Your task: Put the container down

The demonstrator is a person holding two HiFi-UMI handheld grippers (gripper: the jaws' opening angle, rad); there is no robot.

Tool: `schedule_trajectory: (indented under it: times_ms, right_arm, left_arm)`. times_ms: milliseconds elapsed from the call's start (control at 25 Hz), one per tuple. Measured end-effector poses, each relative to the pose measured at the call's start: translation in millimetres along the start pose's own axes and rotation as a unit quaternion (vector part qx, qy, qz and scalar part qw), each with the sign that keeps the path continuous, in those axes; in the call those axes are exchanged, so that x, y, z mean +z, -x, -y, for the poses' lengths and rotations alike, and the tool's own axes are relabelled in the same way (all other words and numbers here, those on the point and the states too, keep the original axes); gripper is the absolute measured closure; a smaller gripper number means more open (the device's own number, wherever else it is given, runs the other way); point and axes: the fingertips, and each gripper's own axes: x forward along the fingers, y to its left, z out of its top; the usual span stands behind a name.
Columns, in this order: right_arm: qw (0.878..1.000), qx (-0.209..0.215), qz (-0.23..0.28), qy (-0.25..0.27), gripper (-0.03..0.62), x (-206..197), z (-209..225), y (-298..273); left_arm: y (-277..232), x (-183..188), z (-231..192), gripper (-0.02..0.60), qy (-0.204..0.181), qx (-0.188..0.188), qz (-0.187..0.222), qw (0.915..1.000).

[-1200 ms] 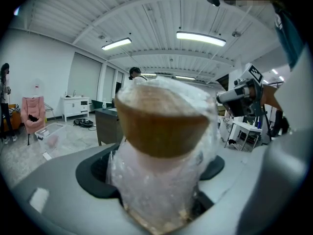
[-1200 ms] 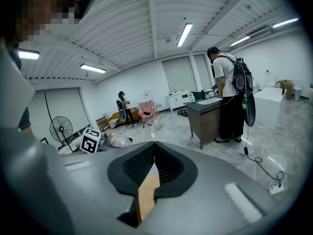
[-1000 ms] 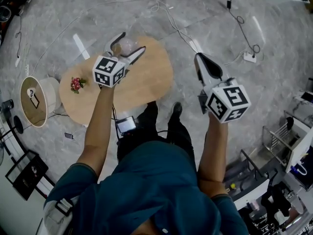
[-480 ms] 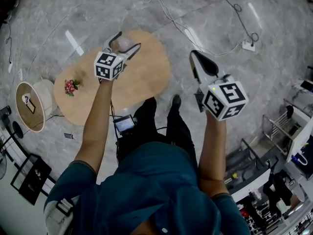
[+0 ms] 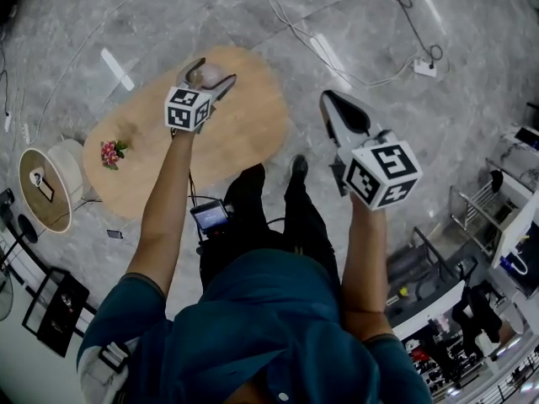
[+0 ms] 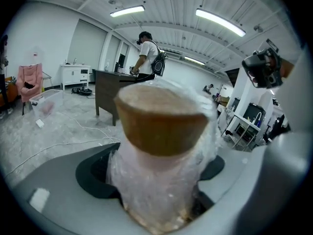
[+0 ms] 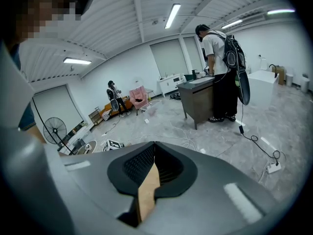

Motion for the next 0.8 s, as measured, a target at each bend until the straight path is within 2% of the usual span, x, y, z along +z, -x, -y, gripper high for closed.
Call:
schedule_trajectory:
  times_ms: [520,800]
  right_arm:
    - [0.999,-0.009,-0.044,-0.016,0.583,-45.6,15.8,-19.1]
    - [0.997,-0.016,-0.071,-0.029,0.583,-75.2,27.3,-24.4]
  left_arm:
    - [-52.5,-86.2,-28.3,0.172,0.032,0.012,-0.052,0.9981]
    - [-78.3,-127.0,-29.1,0.172,0.041,0.01,-0.08,0.9959]
